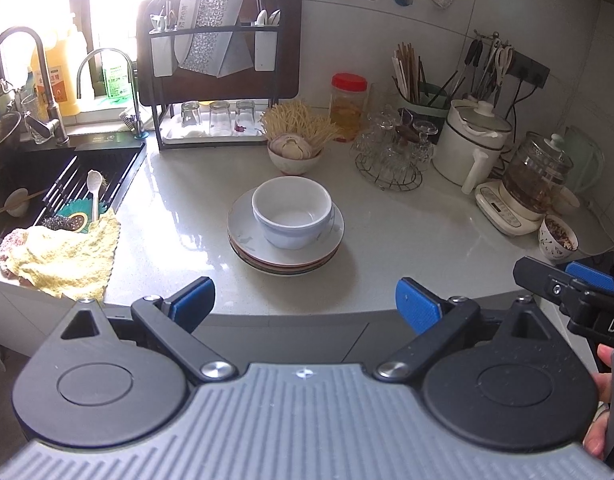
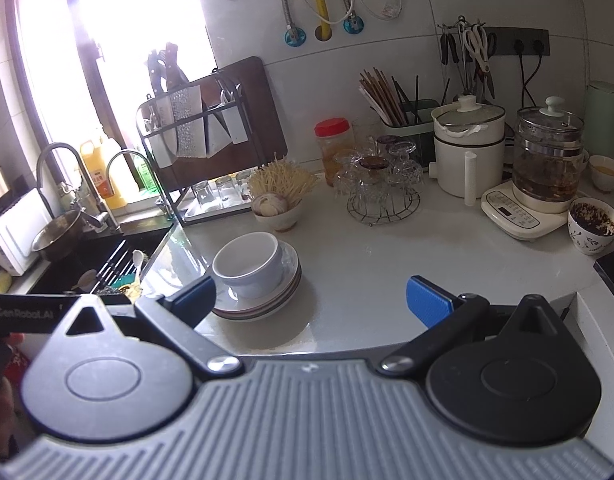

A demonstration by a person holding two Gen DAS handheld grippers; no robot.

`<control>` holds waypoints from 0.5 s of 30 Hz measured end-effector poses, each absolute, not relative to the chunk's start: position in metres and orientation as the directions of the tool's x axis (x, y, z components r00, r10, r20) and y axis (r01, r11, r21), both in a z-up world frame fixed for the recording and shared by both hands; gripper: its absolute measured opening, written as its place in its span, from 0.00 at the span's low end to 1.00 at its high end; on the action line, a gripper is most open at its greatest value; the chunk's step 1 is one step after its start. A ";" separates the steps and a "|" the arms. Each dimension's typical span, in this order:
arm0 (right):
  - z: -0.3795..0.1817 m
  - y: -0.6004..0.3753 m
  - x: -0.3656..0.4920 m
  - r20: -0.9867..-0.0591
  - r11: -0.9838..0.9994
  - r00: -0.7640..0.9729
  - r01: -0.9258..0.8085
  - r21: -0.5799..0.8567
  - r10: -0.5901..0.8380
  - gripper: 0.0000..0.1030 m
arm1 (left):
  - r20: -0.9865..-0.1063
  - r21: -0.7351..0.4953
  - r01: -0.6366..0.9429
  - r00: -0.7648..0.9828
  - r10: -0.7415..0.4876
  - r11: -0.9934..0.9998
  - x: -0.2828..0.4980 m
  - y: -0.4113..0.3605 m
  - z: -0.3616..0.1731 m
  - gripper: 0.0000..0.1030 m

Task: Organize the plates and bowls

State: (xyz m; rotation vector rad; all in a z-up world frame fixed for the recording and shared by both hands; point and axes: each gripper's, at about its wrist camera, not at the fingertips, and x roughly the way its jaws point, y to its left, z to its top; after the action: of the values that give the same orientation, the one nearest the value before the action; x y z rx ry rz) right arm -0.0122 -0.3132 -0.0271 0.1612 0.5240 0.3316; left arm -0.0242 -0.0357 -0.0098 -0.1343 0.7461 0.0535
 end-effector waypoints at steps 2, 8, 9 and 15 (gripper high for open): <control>-0.027 -0.314 -0.013 -0.461 0.935 0.816 -0.263 0.238 0.348 1.00 | -0.679 -0.099 -0.092 0.734 0.000 0.991 -0.025 -0.036 -0.009 0.96; -0.028 -0.316 -0.015 -0.460 0.936 0.819 -0.262 0.234 0.344 1.00 | -0.673 -0.099 -0.087 0.740 -0.003 0.991 -0.029 -0.039 -0.009 0.97; -0.028 -0.316 -0.015 -0.460 0.936 0.818 -0.262 0.237 0.346 1.00 | -0.671 -0.100 -0.085 0.741 -0.004 0.991 -0.030 -0.039 -0.009 0.97; -0.028 -0.317 -0.017 -0.457 0.937 0.820 -0.263 0.232 0.343 1.00 | -0.665 -0.095 -0.084 0.747 0.000 0.992 -0.033 -0.041 -0.010 0.97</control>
State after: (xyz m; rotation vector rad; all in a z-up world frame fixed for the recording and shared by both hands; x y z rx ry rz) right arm -0.0169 -0.3167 -0.0279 0.1614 0.5159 0.3241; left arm -0.0335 -0.0412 -0.0104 -0.1214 0.7270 0.0460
